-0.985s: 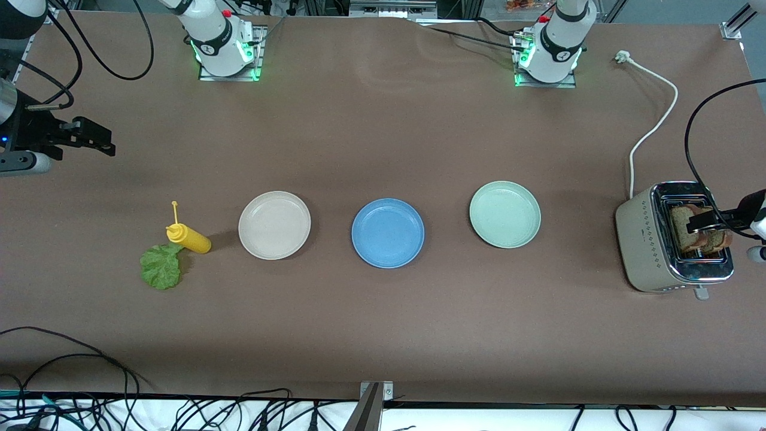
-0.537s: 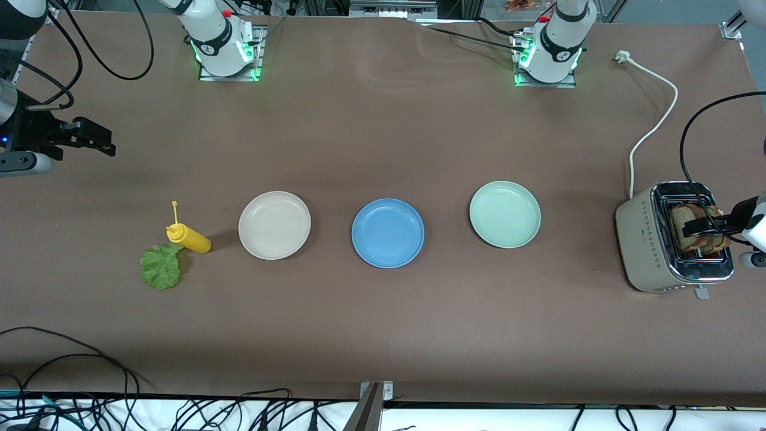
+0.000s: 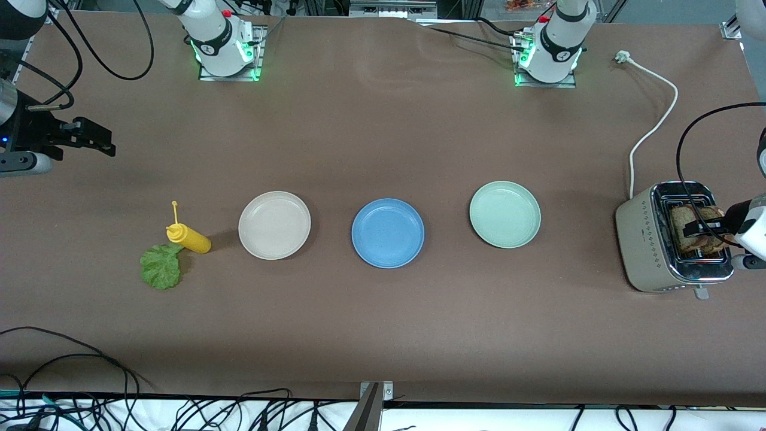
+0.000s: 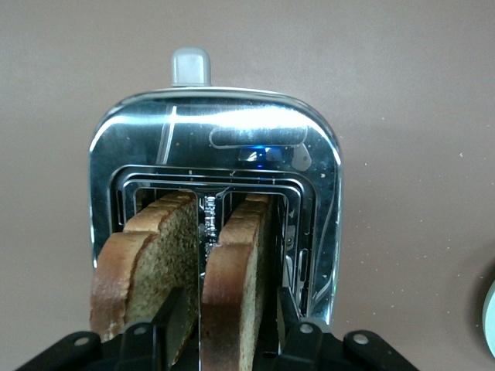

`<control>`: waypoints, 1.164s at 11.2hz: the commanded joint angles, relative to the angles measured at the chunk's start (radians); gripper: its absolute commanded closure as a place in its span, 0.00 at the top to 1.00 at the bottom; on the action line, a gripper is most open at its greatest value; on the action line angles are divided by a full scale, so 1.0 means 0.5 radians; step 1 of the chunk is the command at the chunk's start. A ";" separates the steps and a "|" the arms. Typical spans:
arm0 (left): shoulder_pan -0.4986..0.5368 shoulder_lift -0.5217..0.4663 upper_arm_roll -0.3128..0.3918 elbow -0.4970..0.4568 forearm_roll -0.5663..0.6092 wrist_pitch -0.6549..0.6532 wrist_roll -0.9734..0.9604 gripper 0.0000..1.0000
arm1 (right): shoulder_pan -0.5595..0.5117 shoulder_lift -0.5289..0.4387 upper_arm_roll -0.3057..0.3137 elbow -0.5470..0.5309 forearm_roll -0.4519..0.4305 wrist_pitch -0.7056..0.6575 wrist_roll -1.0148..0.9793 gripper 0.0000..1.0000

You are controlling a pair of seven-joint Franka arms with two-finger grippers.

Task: Make sandwich in blue plate with both arms
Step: 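Reach the left gripper down into the toaster and grasp a bread slice, then lift the bread slice up out of the toaster with the left gripper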

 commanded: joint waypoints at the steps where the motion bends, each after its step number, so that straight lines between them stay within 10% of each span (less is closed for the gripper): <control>1: 0.007 0.004 0.008 -0.010 -0.038 0.017 0.059 0.00 | -0.007 -0.009 0.000 0.003 0.037 -0.002 -0.034 1.00; 13: -0.036 -0.098 0.036 0.127 -0.032 -0.124 0.117 0.00 | -0.004 -0.009 0.003 0.000 0.037 0.001 -0.031 1.00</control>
